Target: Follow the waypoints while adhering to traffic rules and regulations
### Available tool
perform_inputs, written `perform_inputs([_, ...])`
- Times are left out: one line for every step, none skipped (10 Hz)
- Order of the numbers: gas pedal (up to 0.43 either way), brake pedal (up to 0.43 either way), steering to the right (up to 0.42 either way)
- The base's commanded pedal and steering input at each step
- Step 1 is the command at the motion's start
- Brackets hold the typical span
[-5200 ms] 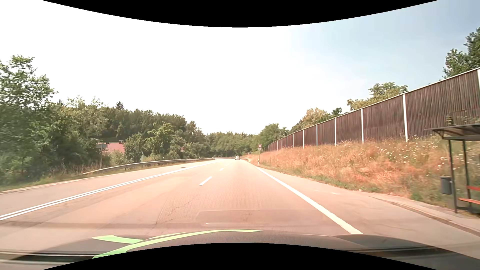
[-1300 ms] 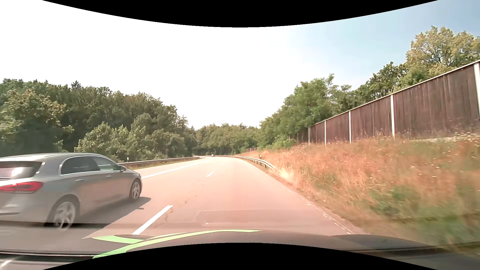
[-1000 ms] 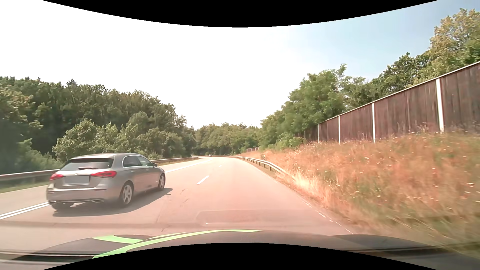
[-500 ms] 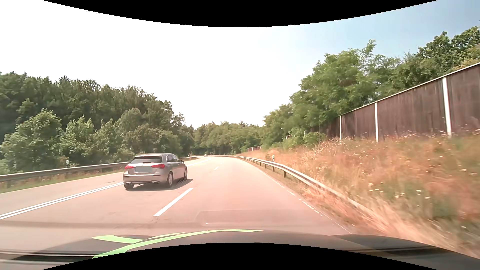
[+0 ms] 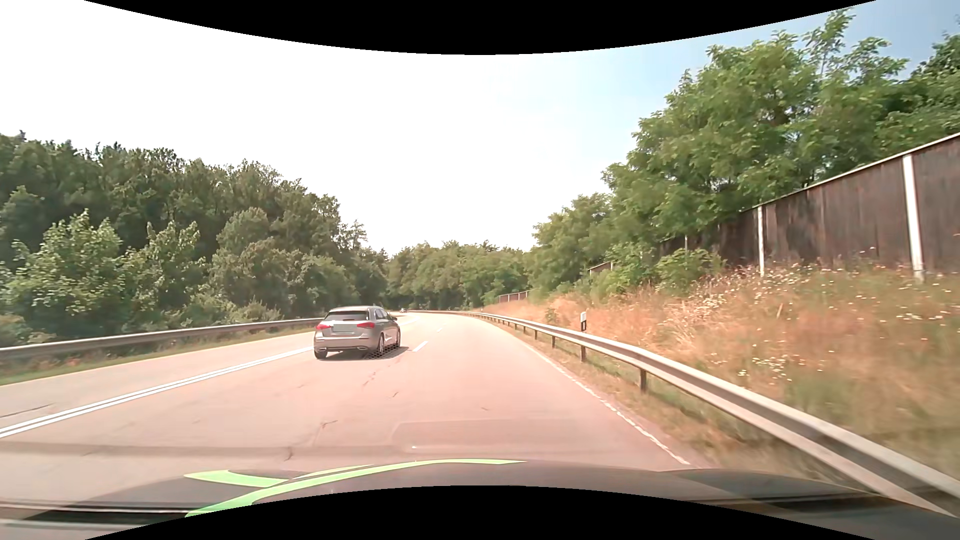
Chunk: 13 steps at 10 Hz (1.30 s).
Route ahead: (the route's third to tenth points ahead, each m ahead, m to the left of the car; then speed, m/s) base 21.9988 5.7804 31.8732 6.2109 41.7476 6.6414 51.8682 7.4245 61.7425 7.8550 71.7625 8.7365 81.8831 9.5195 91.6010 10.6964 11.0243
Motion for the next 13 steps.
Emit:
perform_inputs([0.047,0.0,-0.002])
perform_inputs([0.047,0.0,-0.003])
perform_inputs([0.047,0.0,-0.003])
perform_inputs([0.047,0.0,-0.003])
perform_inputs([0.047,0.0,-0.003])
perform_inputs([0.047,0.0,-0.002])
perform_inputs([0.047,0.0,-0.002])
perform_inputs([0.047,0.0,-0.002])
perform_inputs([0.047,0.0,-0.002])
perform_inputs([0.047,0.0,-0.002])
perform_inputs([0.047,0.0,-0.003])
perform_inputs([0.047,0.0,-0.005])
perform_inputs([0.047,0.0,-0.005])
